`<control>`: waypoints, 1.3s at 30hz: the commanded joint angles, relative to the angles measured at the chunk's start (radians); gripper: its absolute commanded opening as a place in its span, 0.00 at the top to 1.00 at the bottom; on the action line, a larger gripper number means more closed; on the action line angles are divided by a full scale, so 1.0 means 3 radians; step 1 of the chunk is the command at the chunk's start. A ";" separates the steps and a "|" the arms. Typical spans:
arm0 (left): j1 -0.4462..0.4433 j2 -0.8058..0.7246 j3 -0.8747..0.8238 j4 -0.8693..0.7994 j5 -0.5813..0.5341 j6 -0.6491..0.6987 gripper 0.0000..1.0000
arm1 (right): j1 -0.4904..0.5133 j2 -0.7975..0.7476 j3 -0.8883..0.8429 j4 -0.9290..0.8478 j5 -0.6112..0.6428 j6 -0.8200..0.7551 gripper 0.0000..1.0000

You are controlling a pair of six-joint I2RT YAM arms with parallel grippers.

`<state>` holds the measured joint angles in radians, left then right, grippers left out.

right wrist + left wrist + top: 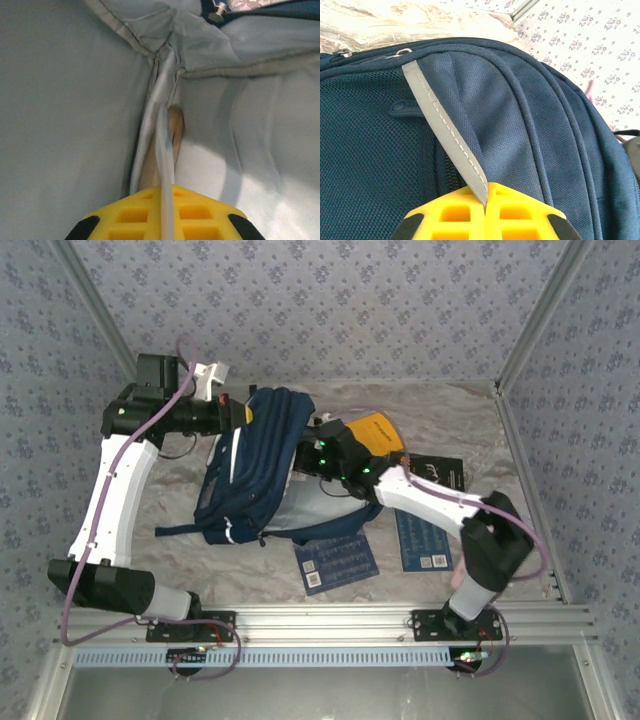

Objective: Pack books, pencil case, and school supplies into a backpack

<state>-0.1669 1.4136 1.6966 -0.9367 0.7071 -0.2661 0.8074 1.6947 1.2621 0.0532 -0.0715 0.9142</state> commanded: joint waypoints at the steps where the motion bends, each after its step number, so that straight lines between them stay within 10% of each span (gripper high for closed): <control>1: -0.0029 -0.0236 0.0092 0.0484 0.0285 0.0004 1.00 | 0.0096 0.0378 0.0344 0.0333 0.0241 0.0332 0.92; 13: -0.0027 -0.0259 0.0092 0.0350 -0.0154 0.0048 1.00 | 0.0249 0.0779 0.0937 -0.0270 0.0440 -0.0195 0.22; 31: 0.0274 -0.0320 -0.0118 0.0124 -0.1832 -0.0357 1.00 | 0.0315 -0.0852 0.0170 -0.1764 0.1317 -0.1204 0.11; 39: 0.0274 -0.0287 -0.0278 0.0197 -0.2055 -0.0471 1.00 | -0.0002 -0.1512 -0.0151 -0.3068 0.2315 -0.0227 0.00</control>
<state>-0.0906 1.3651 1.6321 -0.9668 0.1154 -0.3817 0.8448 1.2835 1.2568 -0.6369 0.4568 0.6907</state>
